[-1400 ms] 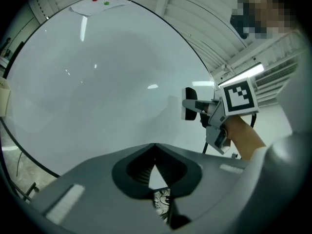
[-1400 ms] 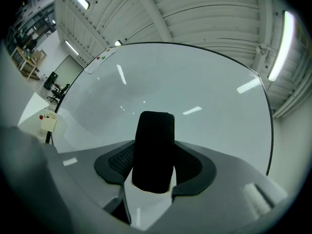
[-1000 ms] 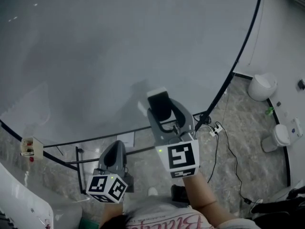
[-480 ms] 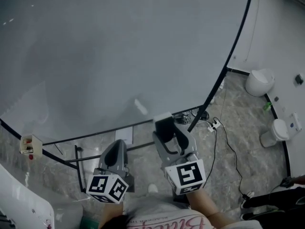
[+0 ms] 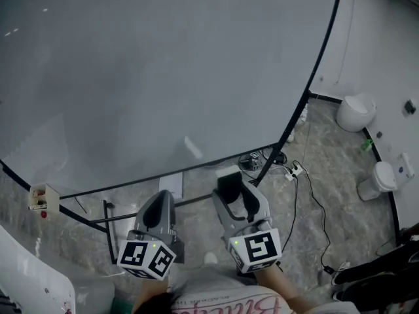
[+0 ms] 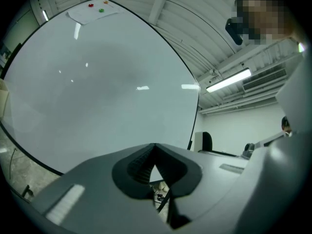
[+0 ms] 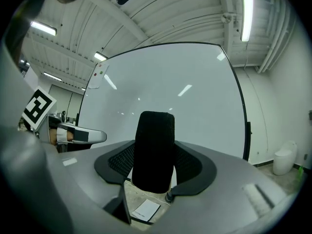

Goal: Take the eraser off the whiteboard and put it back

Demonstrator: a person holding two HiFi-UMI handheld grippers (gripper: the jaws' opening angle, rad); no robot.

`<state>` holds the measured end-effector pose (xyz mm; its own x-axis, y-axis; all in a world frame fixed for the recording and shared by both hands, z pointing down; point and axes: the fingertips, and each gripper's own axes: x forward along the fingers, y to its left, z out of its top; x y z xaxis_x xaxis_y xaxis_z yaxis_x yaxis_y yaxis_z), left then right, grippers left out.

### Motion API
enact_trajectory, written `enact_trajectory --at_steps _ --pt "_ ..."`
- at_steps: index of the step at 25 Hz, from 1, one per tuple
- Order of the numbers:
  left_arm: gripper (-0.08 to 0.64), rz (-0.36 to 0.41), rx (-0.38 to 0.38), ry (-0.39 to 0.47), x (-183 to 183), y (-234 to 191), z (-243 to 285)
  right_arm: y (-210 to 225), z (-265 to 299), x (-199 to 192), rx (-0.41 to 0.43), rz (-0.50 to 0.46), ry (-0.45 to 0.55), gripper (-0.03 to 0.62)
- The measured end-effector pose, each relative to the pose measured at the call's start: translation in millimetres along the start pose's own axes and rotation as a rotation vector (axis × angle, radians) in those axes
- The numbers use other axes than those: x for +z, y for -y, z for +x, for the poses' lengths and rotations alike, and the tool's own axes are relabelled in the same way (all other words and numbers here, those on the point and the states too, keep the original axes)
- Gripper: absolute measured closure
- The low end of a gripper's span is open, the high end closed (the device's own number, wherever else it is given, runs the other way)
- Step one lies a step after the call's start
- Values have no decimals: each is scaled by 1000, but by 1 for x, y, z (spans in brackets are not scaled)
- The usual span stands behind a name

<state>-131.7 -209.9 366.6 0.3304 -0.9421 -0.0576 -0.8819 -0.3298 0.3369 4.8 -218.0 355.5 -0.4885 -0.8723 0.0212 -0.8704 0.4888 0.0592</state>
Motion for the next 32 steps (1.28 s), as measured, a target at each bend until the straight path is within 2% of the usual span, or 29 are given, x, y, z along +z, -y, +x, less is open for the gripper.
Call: enact_trajectory --at_steps 3,6,17,23,28,32 --pt "561 29 1 7 3 3 -1 0 -1 2 -3 -4 6 357" --pt "561 -6 -21 36 8 3 -1 -1 0 3 -5 -10 5 357" --pt "561 -25 -13 53 11 -8 1 -8 18 23 26 -59 52 357" --pt "561 -32 -4 62 15 -16 4 -1 46 55 22 -128 98 357" --pt "561 -27 8 69 18 -22 10 7 77 90 19 -233 146 356" --pt "561 -22 20 74 20 -28 14 16 106 109 -7 -301 142 354"
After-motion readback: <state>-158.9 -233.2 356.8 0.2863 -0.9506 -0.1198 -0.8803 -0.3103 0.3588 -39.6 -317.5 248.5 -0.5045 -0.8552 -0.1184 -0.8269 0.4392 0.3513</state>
